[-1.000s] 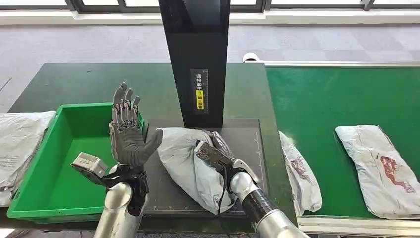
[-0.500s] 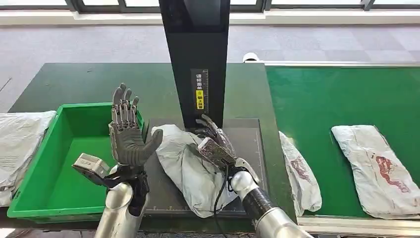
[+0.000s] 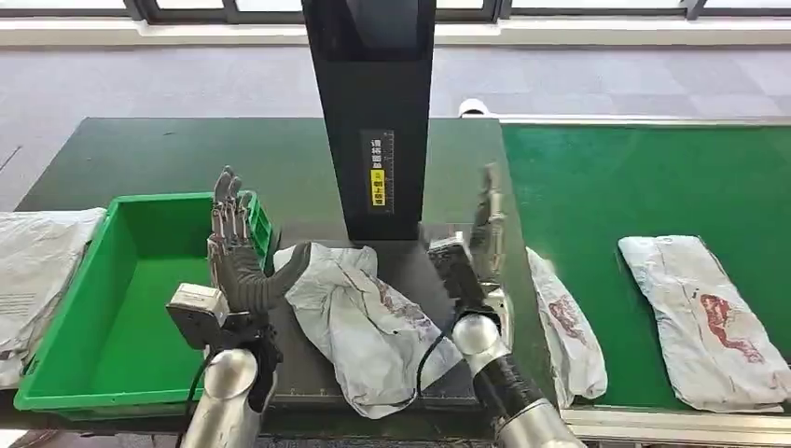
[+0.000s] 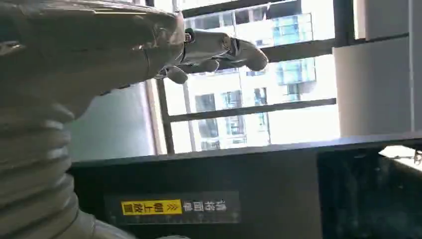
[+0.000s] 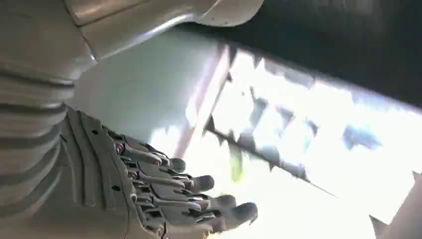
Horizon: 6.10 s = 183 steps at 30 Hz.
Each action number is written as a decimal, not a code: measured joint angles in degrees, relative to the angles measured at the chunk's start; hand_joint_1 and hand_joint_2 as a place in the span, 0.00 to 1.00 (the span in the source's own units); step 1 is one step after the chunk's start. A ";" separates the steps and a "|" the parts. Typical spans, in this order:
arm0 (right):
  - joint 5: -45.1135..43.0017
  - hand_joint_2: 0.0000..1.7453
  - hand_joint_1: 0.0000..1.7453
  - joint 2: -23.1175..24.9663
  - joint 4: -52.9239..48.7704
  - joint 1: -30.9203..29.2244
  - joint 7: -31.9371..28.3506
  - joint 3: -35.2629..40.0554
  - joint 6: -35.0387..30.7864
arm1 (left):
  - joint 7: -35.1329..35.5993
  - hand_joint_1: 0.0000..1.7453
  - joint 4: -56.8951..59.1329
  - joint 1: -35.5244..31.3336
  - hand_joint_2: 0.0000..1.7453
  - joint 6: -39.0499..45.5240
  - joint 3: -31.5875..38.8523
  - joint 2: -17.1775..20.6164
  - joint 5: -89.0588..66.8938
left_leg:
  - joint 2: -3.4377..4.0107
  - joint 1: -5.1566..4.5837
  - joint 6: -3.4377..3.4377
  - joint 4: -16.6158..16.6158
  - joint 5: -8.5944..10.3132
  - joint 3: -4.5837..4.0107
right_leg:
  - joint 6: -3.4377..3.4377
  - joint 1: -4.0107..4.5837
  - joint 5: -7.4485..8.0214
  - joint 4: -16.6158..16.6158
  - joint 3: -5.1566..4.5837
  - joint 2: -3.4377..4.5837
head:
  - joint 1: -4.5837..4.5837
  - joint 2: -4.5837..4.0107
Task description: Moved the parcel from conveyor to table for the left to box.
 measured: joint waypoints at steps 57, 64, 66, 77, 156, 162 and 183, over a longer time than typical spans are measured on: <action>20.07 1.00 0.00 2.29 -54.17 18.55 -0.04 -22.51 -3.33 | 23.85 0.02 38.49 -10.08 1.00 -1.66 -6.95 6.60 -52.37 | -0.66 -0.20 0.49 -0.04 -1.23 2.82 | 0.43 -0.25 -1.62 -0.25 3.77 -0.78 | 0.02 0.00; 18.54 1.00 0.00 2.29 -55.09 18.72 -0.02 -24.11 -3.33 | 22.03 1.00 40.85 -11.75 1.00 -4.40 -7.80 5.42 -54.38 | -0.88 -0.29 0.69 -0.03 -1.10 2.37 | 0.64 -0.34 -1.36 -0.31 3.46 -0.91 | 0.00 0.00; 18.52 1.00 0.00 2.29 -55.09 18.78 -0.04 -24.46 -3.33 | 21.77 1.00 41.42 -11.88 1.00 -4.57 -7.87 5.33 -54.49 | -0.87 -0.30 0.72 -0.03 -1.15 2.42 | 0.68 -0.35 -1.41 -0.33 3.49 -0.92 | 0.00 0.00; 18.45 1.00 0.00 2.29 -55.29 19.00 -0.04 -25.49 -3.33 | 21.62 1.00 42.77 -13.13 1.00 -4.57 -7.96 5.05 -54.73 | -0.86 -0.31 0.67 -0.04 -1.45 2.73 | 0.67 -0.35 -1.64 -0.37 3.80 -0.90 | 0.00 0.00; 16.35 1.00 0.00 2.27 -53.84 22.82 -0.07 -27.04 -3.33 | 32.66 0.00 1.73 -10.69 1.00 27.43 34.82 6.75 -76.81 | 0.00 -0.12 0.29 0.04 -1.12 1.57 | 0.44 -0.15 -1.02 -0.22 1.70 0.06 | 0.00 0.00; 16.03 1.00 0.00 2.27 -53.84 23.09 -0.07 -27.04 -3.33 | 35.06 0.00 4.22 -11.07 1.00 27.43 35.97 7.93 -76.00 | 0.02 -0.10 0.28 0.04 -1.12 1.57 | 0.42 -0.13 -1.01 -0.20 1.69 0.09 | -0.02 0.00; 18.04 1.00 0.00 2.27 -53.21 23.06 -0.04 -27.10 -3.31 | 23.95 0.00 4.52 -12.41 0.00 27.45 40.77 6.51 -68.21 | 0.01 -0.10 0.28 0.04 -1.12 1.53 | 0.42 -0.14 -1.00 -0.21 1.68 0.08 | 0.00 0.00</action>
